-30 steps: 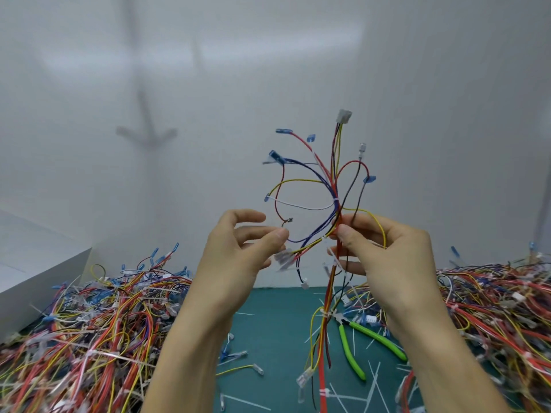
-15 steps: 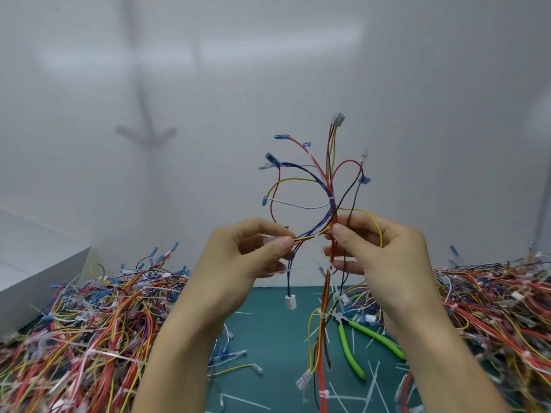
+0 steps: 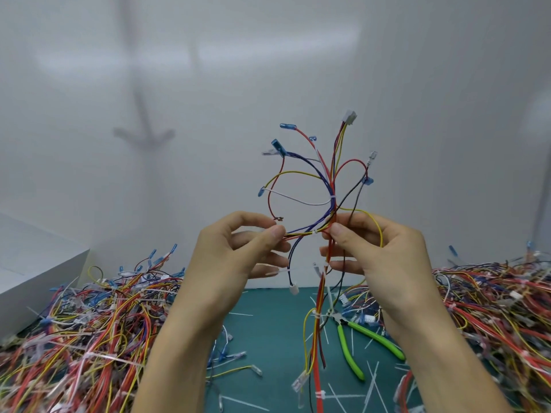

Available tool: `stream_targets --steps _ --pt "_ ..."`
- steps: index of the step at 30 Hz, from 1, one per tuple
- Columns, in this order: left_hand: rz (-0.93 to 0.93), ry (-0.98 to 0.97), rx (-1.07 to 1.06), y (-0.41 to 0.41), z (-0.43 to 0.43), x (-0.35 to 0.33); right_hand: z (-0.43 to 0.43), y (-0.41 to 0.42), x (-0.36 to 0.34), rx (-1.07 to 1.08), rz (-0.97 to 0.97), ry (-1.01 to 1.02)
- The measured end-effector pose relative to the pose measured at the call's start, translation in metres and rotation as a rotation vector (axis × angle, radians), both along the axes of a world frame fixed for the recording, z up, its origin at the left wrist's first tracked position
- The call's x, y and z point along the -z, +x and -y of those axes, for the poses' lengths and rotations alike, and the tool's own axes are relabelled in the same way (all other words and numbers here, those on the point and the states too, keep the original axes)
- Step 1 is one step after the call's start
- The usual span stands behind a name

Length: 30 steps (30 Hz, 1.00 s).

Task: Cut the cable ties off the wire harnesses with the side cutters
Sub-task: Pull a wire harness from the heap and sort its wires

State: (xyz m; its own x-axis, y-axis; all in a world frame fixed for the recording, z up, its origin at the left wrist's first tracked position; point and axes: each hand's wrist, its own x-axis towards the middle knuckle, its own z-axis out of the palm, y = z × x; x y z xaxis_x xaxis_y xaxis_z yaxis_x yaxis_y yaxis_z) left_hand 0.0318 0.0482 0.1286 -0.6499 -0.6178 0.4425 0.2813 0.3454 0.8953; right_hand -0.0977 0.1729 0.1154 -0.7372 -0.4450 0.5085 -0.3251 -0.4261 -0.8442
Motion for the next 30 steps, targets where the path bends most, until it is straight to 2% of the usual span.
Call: stream_targets --steps 6,22,30 --pt "0.169 -0.012 0.109 0.0034 -0.0032 -0.0012 0.0018 -0.0039 0.0022 0.063 -0.007 0.004" --pt "0.130 -0.058 0.102 0.0039 0.0040 -0.0001 0.0031 -0.0040 0.0031 0.108 -0.002 -0.026" --pt "0.259 0.059 0.155 -0.0047 0.0021 0.0074 0.0046 -0.0011 0.0026 0.132 0.039 -0.095"
